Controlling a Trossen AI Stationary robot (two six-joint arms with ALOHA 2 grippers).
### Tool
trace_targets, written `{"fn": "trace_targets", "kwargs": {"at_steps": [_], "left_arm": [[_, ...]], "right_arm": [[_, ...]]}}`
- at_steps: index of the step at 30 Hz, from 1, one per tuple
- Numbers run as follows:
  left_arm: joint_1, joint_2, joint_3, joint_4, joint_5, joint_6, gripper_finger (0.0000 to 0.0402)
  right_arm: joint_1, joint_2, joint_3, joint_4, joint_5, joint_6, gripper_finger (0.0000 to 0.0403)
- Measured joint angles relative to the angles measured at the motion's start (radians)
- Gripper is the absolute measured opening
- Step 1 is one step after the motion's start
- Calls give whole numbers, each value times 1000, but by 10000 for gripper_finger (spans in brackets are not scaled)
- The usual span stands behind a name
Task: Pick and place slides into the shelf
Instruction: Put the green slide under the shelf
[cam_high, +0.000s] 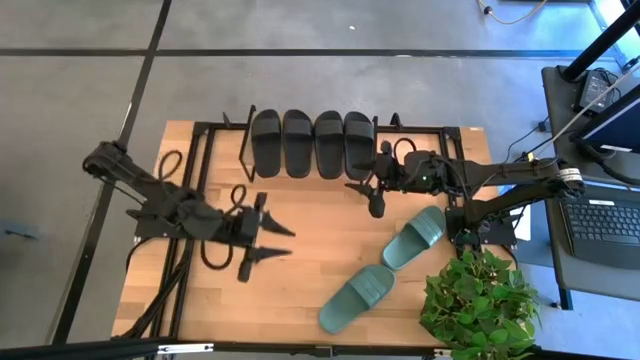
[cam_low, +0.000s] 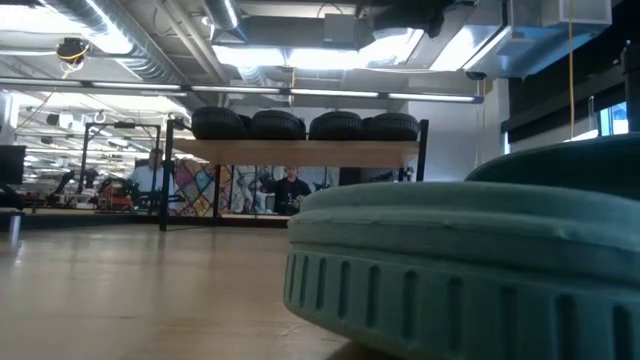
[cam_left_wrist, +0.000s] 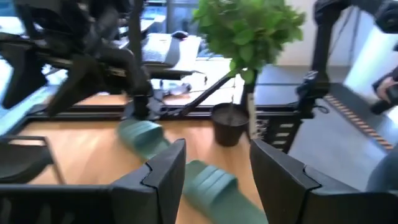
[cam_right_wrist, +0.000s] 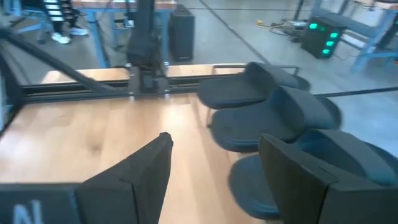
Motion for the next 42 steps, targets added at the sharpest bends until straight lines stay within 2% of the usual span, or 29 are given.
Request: {"fn": "trace_targets", "kwargs": {"at_steps": [7,13,16,21,25,28,31,36,42], "left_arm": [[-45,-5,-152,201,11,0,171],[-42,-67,-302,379,178,-4,171],[-46,-123,-364,421,245,-12,171],[-87,-224,-454,423,260,-42,171],[-138,-296,-510,425,259,-52,171],[-166,-328,-541,422,252,-51,171],[-176,-345,-564,424,250,-51,171],[-176,-349,-580,420,249,-51,171],[-176,-349,-580,421,249,-52,171]], "right_arm": [[98,0,2,-6,-18,4,240],[211,27,122,-238,257,149,240],[255,75,222,-404,317,316,240],[310,199,385,-822,337,702,239],[358,313,477,-1139,294,1011,228],[379,386,512,-1334,163,1192,220],[388,442,497,-1464,67,1284,217],[406,489,383,-1434,14,1268,217],[405,504,245,-1443,4,1375,217]]}}
